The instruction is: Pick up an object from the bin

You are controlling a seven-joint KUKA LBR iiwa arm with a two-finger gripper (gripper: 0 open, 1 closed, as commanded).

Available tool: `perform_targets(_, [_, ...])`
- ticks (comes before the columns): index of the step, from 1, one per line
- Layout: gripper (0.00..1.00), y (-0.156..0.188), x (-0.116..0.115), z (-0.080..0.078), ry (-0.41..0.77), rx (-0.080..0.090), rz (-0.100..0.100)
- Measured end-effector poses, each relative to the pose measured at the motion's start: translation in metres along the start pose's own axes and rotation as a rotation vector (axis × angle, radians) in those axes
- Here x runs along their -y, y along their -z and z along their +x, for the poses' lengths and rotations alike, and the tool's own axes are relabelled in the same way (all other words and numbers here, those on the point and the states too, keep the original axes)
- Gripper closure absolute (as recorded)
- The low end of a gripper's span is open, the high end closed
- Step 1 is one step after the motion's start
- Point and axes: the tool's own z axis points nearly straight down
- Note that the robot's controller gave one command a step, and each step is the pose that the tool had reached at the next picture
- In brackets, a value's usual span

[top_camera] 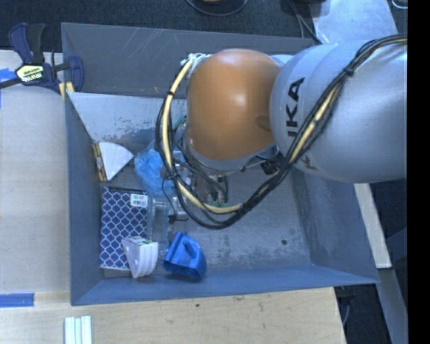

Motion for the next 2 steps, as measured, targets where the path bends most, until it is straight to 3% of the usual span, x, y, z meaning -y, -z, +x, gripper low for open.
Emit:
perform_targets(1, [0.0,0.005,0.001,-0.002,-0.004,0.009,-0.002])
perform_targets(2, [0.0,-0.05,-0.002,-0.046,0.047,0.006,-0.002])
